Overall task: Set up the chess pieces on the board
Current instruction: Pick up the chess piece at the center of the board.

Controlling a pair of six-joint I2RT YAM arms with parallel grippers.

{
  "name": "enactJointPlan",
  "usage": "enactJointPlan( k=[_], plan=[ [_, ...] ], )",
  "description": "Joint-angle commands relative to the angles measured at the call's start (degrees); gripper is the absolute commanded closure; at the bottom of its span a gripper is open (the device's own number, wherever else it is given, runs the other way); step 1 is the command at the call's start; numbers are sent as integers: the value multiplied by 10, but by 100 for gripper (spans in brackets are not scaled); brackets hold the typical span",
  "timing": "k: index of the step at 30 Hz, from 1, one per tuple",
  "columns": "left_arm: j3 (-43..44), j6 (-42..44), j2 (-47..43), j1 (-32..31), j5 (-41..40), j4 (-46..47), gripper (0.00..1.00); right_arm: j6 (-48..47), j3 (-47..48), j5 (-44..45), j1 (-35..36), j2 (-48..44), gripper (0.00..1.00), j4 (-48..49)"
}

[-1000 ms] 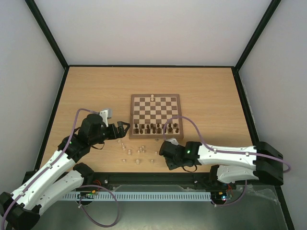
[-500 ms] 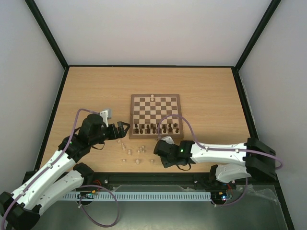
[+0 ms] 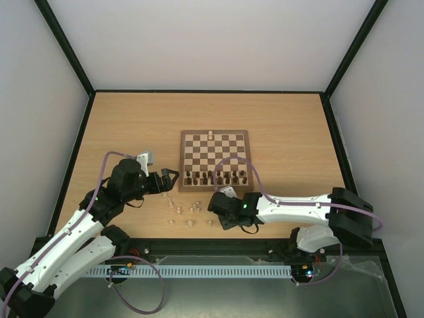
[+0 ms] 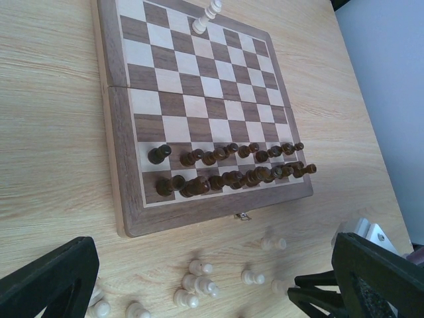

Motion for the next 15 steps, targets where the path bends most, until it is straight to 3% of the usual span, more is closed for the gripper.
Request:
enactJointPlan(
  k=[1,8,12,15],
  plan=[
    [-7,-3,-7,-1,0,5,0,3,12,8,-3,9,86,-17],
    [-10,-3,-5,-1,4,10,1,6,30,21,-4,-4,96,-43],
    [-12,-2,-4,-1,8,17,0,-5,114,55,-23,-26,96,-110],
    [-17,-2,1,-1,14,28,0,-36,201,87,-82,-38,97,-161]
  ],
)
